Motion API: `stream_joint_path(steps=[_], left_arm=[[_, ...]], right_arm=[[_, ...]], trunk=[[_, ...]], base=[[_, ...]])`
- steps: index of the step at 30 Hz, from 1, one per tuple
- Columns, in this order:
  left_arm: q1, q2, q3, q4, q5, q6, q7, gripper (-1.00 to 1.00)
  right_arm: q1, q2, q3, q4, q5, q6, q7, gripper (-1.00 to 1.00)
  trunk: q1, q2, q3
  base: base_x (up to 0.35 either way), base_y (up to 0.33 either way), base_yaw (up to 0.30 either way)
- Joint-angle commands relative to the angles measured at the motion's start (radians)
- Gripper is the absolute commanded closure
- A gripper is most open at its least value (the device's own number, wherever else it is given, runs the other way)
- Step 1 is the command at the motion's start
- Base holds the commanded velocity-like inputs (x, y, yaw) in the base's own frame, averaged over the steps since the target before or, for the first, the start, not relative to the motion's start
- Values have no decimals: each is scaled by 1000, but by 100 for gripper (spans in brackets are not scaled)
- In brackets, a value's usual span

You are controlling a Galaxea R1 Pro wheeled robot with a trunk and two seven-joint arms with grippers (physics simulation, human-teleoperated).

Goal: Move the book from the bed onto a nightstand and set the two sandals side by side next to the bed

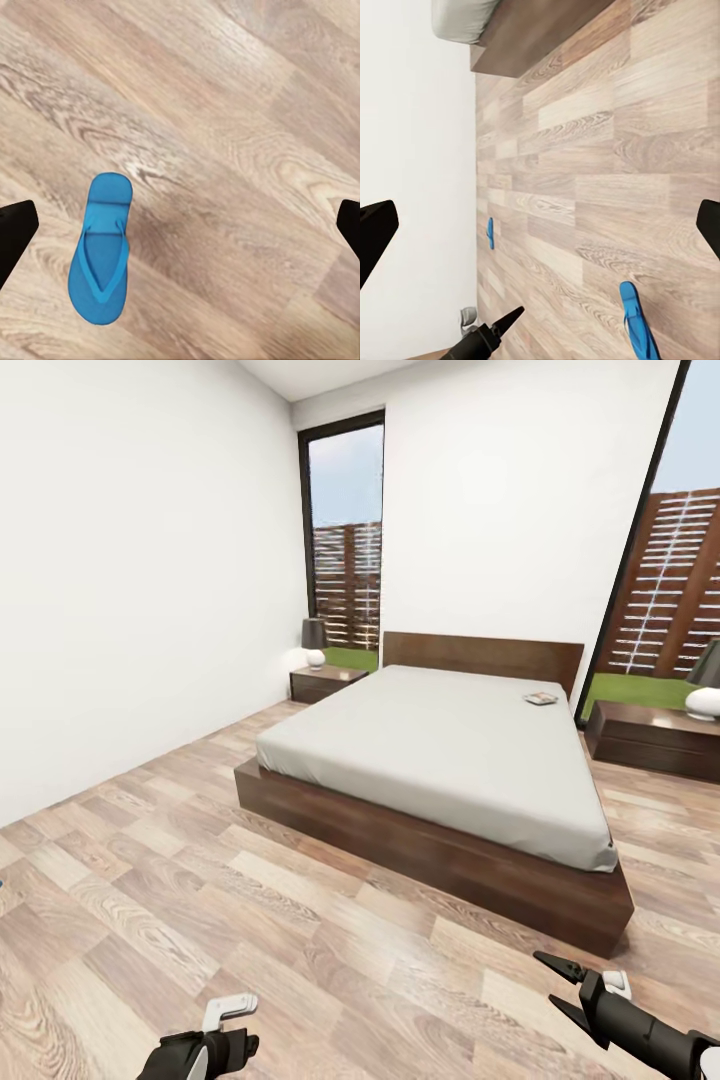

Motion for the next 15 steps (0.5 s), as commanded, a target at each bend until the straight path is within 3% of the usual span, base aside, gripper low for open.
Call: stream_joint_path(steps=[1,15], left_arm=[[0,-1,5,-2,-1,5,-3,-100],[0,-1,5,-2,-1,3,-3,-100]], right_arm=[[-1,0,-2,0,2,6,4,-100],[-1,0,-2,0,2,6,4,-100]], trunk=[[4,-8,-4],[57,-106,-48]], base=[[0,0,0],[0,0,0]])
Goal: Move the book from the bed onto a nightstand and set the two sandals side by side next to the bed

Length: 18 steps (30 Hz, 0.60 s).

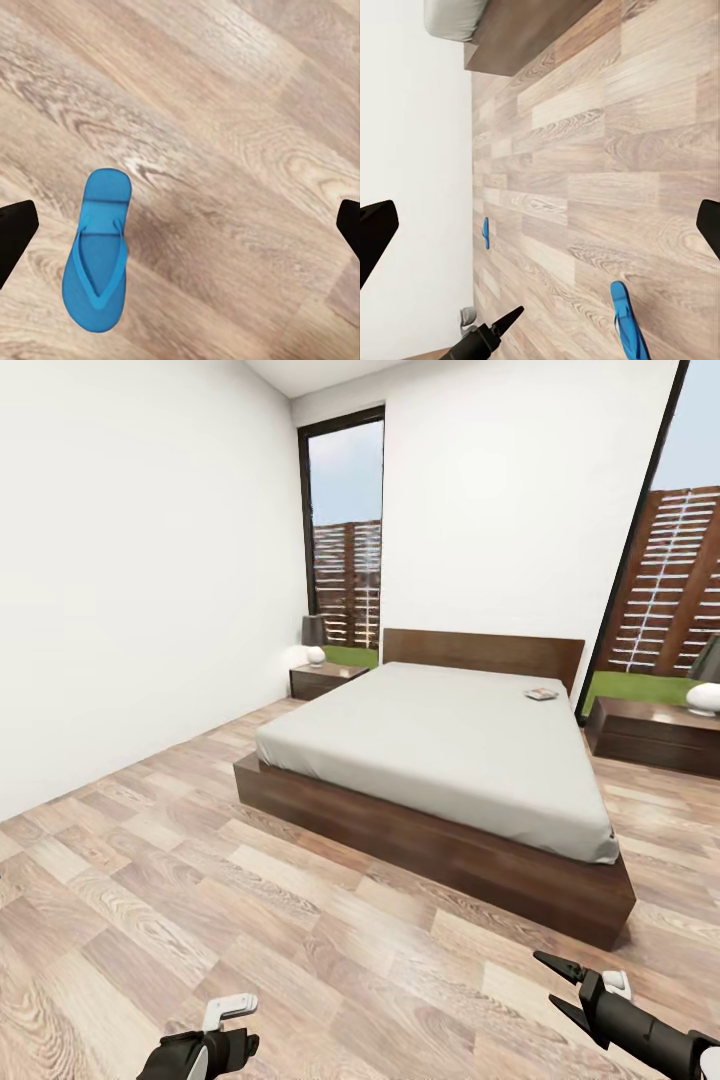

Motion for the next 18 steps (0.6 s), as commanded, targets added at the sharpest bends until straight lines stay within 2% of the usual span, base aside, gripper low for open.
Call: stream_joint_path(steps=[1,18], left_arm=[[0,-1,5,-2,-1,6,-4,-100],[0,-1,5,-2,0,6,-4,-100]], right_arm=[[-1,0,-2,0,2,6,4,-100],[-1,0,-2,0,2,6,4,-100]], trunk=[[4,-8,-4],[69,-127,-58]], base=[[0,0,0],[0,0,0]])
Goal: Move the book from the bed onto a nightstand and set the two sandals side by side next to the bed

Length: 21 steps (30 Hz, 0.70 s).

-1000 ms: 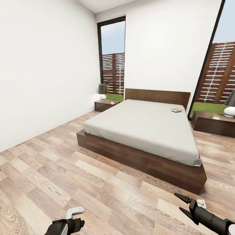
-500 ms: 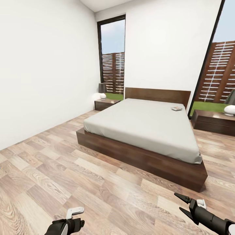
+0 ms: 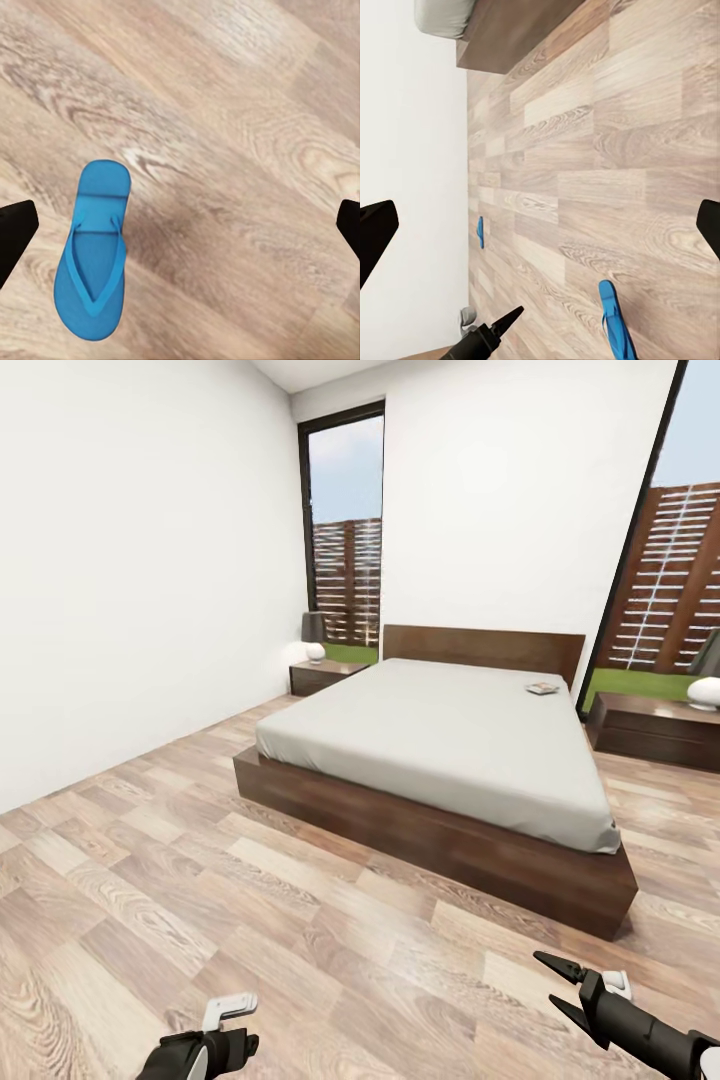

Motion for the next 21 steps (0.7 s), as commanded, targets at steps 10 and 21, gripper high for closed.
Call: stream_joint_path(steps=[10,21], left_arm=[[0,-2,5,-2,-1,6,-4,-100],[0,-1,5,-2,0,6,-4,-100]], right_arm=[[-1,1,-2,0,2,6,4,-100],[-1,0,-2,0,2,6,4,-100]], trunk=[[38,-71,-32],[80,-148,-67]], base=[[0,0,0],[0,0,0]])
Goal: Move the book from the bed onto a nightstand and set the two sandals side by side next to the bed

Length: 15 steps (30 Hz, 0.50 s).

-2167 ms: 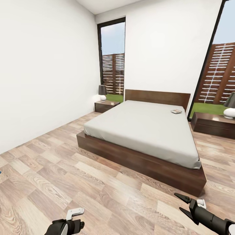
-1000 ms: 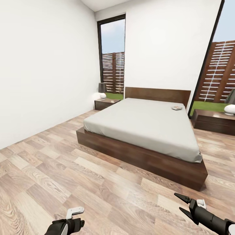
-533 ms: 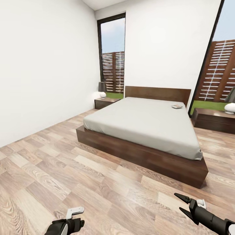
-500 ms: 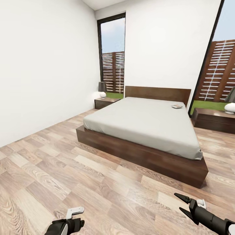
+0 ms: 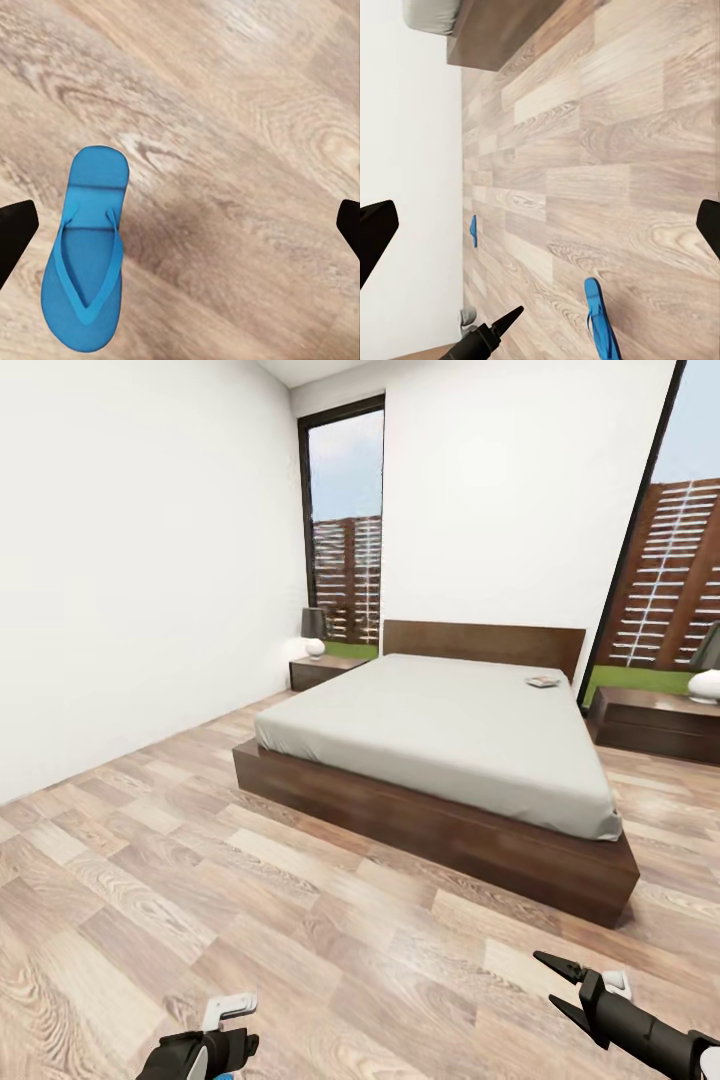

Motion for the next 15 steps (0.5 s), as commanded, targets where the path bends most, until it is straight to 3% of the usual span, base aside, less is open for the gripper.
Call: stream_joint_path(steps=[1,15], left_arm=[[0,-2,5,-2,0,6,-4,-100],[0,-2,5,-2,0,6,-4,-100]], right_arm=[[-1,0,-2,0,2,6,4,-100],[-1,0,-2,0,2,5,4,-100]], trunk=[[0,-1,-5],[7,-4,-59]], base=[[0,0,0],[0,0,0]])
